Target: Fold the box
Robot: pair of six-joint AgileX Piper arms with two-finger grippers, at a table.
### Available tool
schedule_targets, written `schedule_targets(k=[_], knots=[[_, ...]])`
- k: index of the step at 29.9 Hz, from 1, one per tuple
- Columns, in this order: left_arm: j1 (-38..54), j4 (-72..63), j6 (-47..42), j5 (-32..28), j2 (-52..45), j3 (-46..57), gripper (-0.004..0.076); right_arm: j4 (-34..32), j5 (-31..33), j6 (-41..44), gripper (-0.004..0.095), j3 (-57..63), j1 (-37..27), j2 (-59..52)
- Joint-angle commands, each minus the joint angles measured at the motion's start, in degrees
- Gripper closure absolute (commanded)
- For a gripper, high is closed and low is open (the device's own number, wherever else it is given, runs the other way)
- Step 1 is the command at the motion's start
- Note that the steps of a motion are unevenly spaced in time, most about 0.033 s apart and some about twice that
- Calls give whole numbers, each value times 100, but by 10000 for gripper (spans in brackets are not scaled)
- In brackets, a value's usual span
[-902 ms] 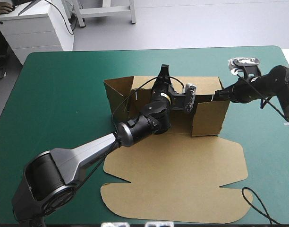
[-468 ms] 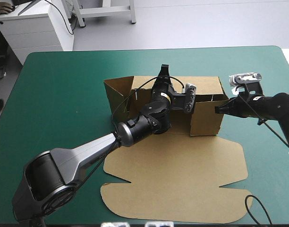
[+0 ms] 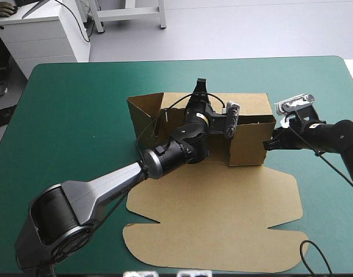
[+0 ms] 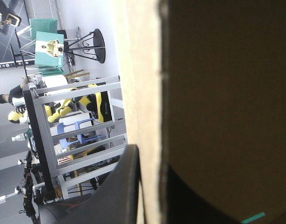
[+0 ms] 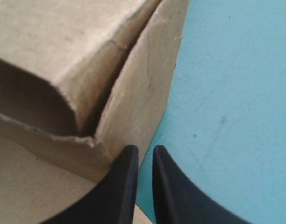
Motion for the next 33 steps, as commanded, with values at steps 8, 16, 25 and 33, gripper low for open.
schedule_targets(k=[8, 16, 25, 33], knots=[[2, -488, -54, 270, 60, -23, 731, -109, 141, -682, 556, -151, -13, -193], [2, -488, -54, 304, 60, -23, 731, 15, 101, -765, 556, -151, -13, -182], [2, -442, -54, 379, 60, -23, 731, 906, 191, -1044, 557, -151, -13, 208], [-6, -94, -279, 420, 8, -23, 731, 1684, -302, -1298, 558, -151, -13, 547]])
